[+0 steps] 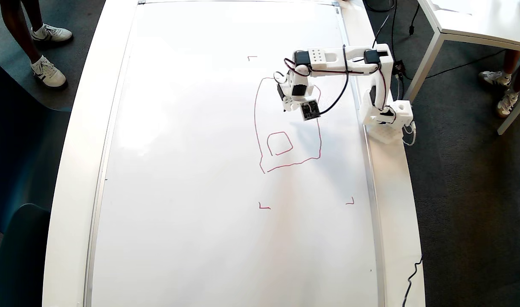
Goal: Draw on a whiteboard a robot head using a pen attached to the gripper
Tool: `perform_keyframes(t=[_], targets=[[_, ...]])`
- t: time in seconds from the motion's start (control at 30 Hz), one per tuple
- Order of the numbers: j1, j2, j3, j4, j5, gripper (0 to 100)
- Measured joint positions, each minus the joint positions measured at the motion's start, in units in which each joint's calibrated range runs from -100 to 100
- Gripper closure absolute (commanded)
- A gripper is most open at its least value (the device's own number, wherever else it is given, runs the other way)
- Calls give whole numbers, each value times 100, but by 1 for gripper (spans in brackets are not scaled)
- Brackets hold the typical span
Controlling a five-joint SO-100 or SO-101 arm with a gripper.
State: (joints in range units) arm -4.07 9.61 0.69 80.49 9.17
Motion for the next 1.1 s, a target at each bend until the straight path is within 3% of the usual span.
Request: perform_keyframes(t=[0.87, 1.1], targets=[[181, 762, -27, -355, 85, 99], [181, 1296, -905, -439, 85, 99]])
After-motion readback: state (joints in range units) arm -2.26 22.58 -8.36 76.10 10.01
